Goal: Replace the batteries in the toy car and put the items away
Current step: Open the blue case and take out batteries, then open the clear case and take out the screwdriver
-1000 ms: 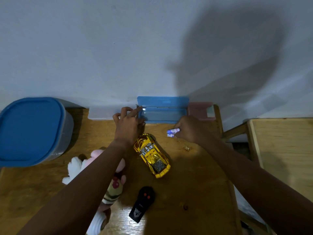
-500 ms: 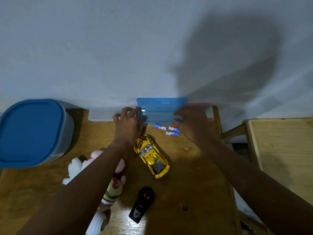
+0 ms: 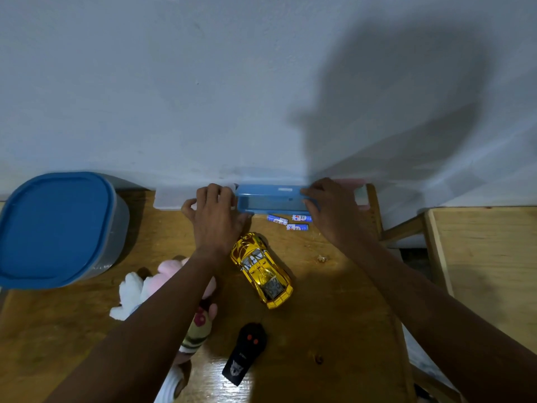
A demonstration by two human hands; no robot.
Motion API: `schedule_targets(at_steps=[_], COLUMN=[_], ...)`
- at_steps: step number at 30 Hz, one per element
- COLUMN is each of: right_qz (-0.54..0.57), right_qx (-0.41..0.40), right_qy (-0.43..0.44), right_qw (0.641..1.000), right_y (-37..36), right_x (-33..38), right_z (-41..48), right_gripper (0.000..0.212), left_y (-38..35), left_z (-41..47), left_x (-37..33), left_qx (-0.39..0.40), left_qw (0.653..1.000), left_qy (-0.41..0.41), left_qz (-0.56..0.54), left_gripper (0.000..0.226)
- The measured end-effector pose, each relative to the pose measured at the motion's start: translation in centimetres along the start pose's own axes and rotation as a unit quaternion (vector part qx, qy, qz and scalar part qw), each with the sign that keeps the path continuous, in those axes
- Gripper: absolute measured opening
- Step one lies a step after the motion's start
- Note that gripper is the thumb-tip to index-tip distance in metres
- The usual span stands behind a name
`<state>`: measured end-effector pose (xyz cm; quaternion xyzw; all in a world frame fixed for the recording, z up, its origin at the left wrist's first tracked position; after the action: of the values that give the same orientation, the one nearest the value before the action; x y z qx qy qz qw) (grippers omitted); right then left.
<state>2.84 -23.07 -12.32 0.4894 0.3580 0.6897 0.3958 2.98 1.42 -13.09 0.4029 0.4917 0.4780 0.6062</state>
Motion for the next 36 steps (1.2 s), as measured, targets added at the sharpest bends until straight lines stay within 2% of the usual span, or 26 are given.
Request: schedule_targets(at_steps=[4,7,15,19,22,24,26,28,31,34,36], right_qz=[-0.052,-0.089,-0.201,-0.225,-0.198,-0.164,-0.112,-0.048,0.019,0.011,-0.022], right_qx=[0.012,0.024,0.074,0.069,0.051,0.041,0.045,0.055,0.092,0.118,0.141], right_qy=[0.029,0.047,0.057,0.045,0.029,-0.018,-0.048,-0.031,0.014,0.064,0.088], right_qw=[0.998,0.995,0.975,0.971,0.978,0.986,0.992,0.997,0.995,0.991,0.986], right_y=[-1.0,-1.4,-2.5,-2.8,-2.3,-2.1,-2.2,-2.8,-4.1,-6.2,-7.8], right_x=[-0.6,-0.8,-1.1,-1.0,-0.2,0.7,2.5,5.1,10.0,14.0,15.8], right_z=[-0.9,-0.8,-1.0,-0.9,-1.0,-0.9,-0.3,0.8,3.0,4.4,5.1], right_gripper=[0.038,0.042,0.052,0.048,0.028,0.02,0.027,0.033,0.031,0.031,0.034], left_y=[-0.1,-0.6,-1.1,-1.2,-1.1,-0.6,0.4,1.5,2.8,3.0,2.3], left_z=[0.3,1.0,1.9,2.1,1.8,1.5,1.3,1.5,1.7,1.7,1.5], left_x=[0.1,0.2,0.1,-0.1,0.1,0.8,2.3,4.3,7.4,10.2,11.8], left_qx=[0.035,0.064,0.087,0.091,0.099,0.093,0.085,0.07,0.072,0.088,0.088], left_qw=[0.998,0.995,0.992,0.993,0.992,0.993,0.995,0.997,0.995,0.979,0.968], left_qy=[-0.041,-0.073,-0.079,-0.064,-0.074,-0.072,-0.04,-0.003,0.063,0.164,0.199], left_qz=[-0.016,0.004,0.034,0.036,0.03,0.012,-0.014,-0.028,-0.032,-0.079,-0.126], left_gripper=[0.049,0.04,0.033,0.033,0.042,0.047,0.054,0.062,0.071,0.084,0.084])
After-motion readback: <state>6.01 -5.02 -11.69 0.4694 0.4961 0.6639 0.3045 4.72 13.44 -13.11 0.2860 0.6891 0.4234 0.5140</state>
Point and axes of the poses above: each hand's wrist, its own z-axis towards the middle knuckle, its own y-axis out of the back of the hand, x = y × z, the point moved 2 cm from there along z, towards the middle knuckle, and after that the axes turned 4 degrees about -x, right-handed, at the moved point
